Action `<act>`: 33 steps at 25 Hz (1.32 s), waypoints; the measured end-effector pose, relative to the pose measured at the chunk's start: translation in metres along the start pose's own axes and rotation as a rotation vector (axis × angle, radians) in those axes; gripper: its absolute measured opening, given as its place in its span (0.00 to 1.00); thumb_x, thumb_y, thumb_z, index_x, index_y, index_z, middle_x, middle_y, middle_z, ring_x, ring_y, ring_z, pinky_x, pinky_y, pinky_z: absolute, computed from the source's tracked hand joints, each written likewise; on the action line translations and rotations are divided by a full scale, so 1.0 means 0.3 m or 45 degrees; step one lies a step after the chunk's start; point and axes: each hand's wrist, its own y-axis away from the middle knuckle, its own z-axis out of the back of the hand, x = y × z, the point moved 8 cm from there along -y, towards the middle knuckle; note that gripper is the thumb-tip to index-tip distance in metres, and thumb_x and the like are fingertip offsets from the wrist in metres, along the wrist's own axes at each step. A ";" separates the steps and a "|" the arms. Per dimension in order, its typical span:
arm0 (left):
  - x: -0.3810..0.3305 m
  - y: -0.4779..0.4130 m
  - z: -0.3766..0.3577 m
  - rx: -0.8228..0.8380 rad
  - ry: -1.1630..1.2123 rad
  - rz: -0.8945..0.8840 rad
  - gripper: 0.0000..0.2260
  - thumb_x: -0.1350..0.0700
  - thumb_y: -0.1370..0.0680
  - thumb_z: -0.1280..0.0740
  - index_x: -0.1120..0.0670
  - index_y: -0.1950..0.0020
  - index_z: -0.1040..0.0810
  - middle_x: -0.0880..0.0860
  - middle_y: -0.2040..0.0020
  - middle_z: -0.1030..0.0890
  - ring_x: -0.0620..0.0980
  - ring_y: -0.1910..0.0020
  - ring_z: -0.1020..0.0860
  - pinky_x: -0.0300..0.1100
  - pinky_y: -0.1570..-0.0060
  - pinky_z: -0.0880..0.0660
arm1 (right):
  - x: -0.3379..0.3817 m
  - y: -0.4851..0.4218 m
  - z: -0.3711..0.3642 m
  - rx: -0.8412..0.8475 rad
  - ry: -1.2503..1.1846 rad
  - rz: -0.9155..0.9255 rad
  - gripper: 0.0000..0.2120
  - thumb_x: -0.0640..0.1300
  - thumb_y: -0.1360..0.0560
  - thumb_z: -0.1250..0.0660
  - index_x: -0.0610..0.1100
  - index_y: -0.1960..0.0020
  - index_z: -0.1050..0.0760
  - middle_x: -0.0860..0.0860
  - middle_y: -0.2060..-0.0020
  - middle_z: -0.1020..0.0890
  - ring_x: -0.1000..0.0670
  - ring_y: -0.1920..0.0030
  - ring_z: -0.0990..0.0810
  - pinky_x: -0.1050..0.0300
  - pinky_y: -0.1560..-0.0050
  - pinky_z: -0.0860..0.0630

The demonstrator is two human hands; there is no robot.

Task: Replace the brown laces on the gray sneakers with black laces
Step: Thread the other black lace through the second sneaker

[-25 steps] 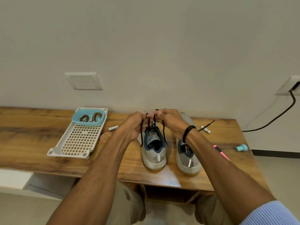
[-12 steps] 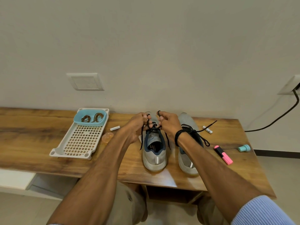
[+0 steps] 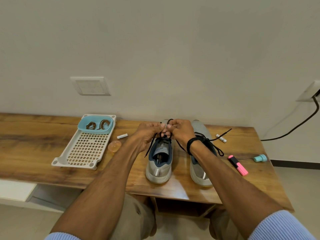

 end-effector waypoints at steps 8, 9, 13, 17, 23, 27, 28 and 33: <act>0.020 -0.005 -0.015 -0.072 0.340 0.046 0.11 0.58 0.27 0.25 0.65 0.52 0.20 0.58 0.64 0.19 0.50 0.72 0.22 0.42 0.69 0.20 | -0.007 0.007 -0.008 -0.059 -0.156 -0.028 0.05 0.38 0.24 0.30 0.40 0.58 0.23 0.44 0.65 0.16 0.48 0.67 0.17 0.54 0.61 0.17; 0.019 -0.005 -0.013 -0.094 0.348 0.052 0.11 0.58 0.27 0.25 0.64 0.52 0.20 0.58 0.64 0.18 0.49 0.72 0.21 0.42 0.70 0.21 | -0.006 0.010 -0.016 -0.029 -0.166 -0.034 0.06 0.35 0.22 0.33 0.40 0.59 0.22 0.44 0.65 0.16 0.49 0.67 0.18 0.56 0.62 0.18; 0.005 -0.012 -0.003 -0.134 0.246 0.015 0.11 0.54 0.26 0.25 0.59 0.50 0.19 0.55 0.63 0.17 0.47 0.71 0.20 0.38 0.74 0.23 | -0.020 0.001 -0.020 -0.014 -0.099 -0.059 0.05 0.33 0.23 0.33 0.42 0.54 0.24 0.40 0.56 0.16 0.48 0.63 0.17 0.52 0.57 0.18; -0.003 -0.013 -0.013 -0.101 0.162 0.012 0.13 0.53 0.27 0.24 0.59 0.48 0.18 0.53 0.66 0.17 0.46 0.74 0.22 0.34 0.77 0.28 | -0.015 0.000 -0.008 -0.054 -0.069 -0.045 0.07 0.36 0.27 0.27 0.42 0.51 0.24 0.42 0.57 0.15 0.44 0.56 0.15 0.46 0.54 0.17; 0.009 -0.015 -0.016 -0.032 0.143 0.091 0.12 0.55 0.28 0.24 0.61 0.55 0.22 0.55 0.68 0.20 0.46 0.75 0.25 0.35 0.76 0.27 | 0.012 0.018 -0.044 0.201 -0.136 -0.005 0.12 0.27 0.23 0.38 0.39 0.49 0.20 0.43 0.64 0.18 0.47 0.62 0.18 0.45 0.45 0.19; -0.002 -0.002 -0.003 -0.061 0.096 0.060 0.08 0.58 0.23 0.28 0.57 0.53 0.27 0.55 0.66 0.23 0.45 0.77 0.26 0.33 0.80 0.30 | 0.047 0.058 -0.036 0.347 -0.367 -0.021 0.08 0.33 0.24 0.32 0.37 0.45 0.21 0.39 0.62 0.18 0.46 0.63 0.17 0.51 0.53 0.18; -0.002 -0.001 -0.007 -0.057 0.097 0.055 0.07 0.59 0.22 0.29 0.56 0.52 0.28 0.56 0.66 0.24 0.45 0.78 0.26 0.33 0.80 0.30 | 0.044 0.055 -0.028 0.318 -0.376 -0.019 0.08 0.34 0.24 0.31 0.36 0.46 0.21 0.39 0.62 0.17 0.46 0.64 0.17 0.52 0.56 0.18; -0.013 -0.006 -0.016 -0.050 0.043 0.013 0.07 0.57 0.21 0.31 0.57 0.48 0.27 0.59 0.64 0.20 0.49 0.73 0.22 0.36 0.75 0.25 | 0.013 0.035 -0.003 0.120 -0.346 -0.087 0.05 0.38 0.22 0.32 0.35 0.53 0.22 0.42 0.66 0.17 0.51 0.71 0.18 0.58 0.66 0.18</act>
